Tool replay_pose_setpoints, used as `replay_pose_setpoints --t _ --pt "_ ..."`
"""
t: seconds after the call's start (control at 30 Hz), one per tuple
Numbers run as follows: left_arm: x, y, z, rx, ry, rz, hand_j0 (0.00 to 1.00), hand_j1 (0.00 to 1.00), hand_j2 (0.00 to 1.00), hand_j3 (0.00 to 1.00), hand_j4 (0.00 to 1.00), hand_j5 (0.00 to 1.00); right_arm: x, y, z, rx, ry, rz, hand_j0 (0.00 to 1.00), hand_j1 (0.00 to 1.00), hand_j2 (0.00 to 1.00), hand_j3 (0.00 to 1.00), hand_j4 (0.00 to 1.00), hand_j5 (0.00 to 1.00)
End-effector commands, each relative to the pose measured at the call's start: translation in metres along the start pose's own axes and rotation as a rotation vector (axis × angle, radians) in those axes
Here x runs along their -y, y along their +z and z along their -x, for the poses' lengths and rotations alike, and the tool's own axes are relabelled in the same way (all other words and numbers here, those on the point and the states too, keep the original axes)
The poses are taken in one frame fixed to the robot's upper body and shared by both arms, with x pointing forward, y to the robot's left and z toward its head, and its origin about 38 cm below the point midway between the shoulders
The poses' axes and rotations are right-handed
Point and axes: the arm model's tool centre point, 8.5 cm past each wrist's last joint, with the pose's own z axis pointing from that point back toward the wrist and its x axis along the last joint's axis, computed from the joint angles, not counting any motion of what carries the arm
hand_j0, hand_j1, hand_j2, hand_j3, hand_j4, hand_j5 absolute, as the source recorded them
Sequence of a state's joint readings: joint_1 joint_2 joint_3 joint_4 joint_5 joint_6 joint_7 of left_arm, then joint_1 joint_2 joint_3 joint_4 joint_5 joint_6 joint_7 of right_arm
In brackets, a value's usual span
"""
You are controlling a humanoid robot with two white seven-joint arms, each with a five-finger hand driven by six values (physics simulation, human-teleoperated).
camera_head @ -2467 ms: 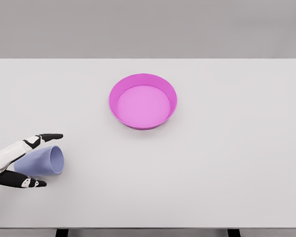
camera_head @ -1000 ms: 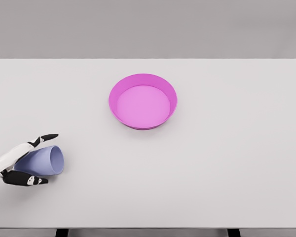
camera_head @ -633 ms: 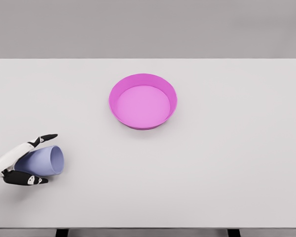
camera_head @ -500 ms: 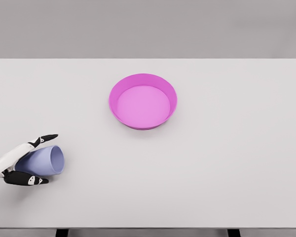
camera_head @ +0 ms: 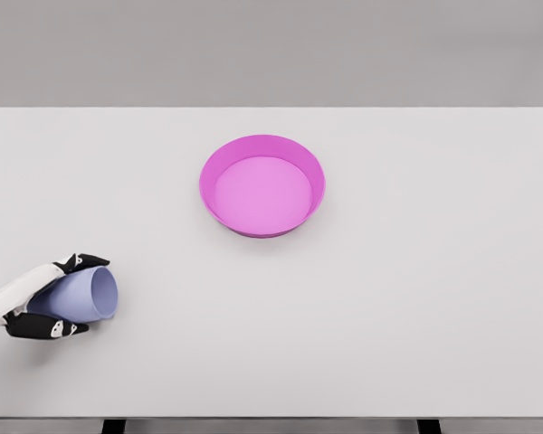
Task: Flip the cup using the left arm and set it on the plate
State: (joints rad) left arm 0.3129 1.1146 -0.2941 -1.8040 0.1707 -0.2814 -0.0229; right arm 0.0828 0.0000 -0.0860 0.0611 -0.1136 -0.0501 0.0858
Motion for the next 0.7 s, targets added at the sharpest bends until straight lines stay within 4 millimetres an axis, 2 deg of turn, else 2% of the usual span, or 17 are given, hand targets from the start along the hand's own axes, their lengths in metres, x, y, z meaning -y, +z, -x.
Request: replay_pose_setpoints --t 0.0,0.2,0.43,0.67 --pt "-0.002 0.0 -0.002 0.016 -0.008 -0.002 0.6 0.6 0.6 0.6 0.6 0.6 0.0 0.0 0.0 0.0 0.0 0.0 1.0 1.0 1.0 1.0 1.0 1.0" --pt "-0.008 -0.005 -0.014 0.113 -0.003 -0.041 0.6 0.6 0.6 0.6 0.6 0.6 0.0 0.0 0.0 0.0 0.0 0.0 1.0 1.0 1.0 1.0 1.0 1.0" --pt "-0.019 -0.028 -0.035 0.252 0.141 -0.175 0.62 0.62 0.62 0.62 0.62 0.62 0.0 0.0 0.0 0.0 0.0 0.0 1.0 1.0 1.0 1.0 1.0 1.0" --pt "-0.021 -0.048 -0.049 0.338 0.287 -0.26 0.62 0.62 0.62 0.62 0.62 0.62 0.0 0.0 0.0 0.0 0.0 0.0 1.0 1.0 1.0 1.0 1.0 1.0"
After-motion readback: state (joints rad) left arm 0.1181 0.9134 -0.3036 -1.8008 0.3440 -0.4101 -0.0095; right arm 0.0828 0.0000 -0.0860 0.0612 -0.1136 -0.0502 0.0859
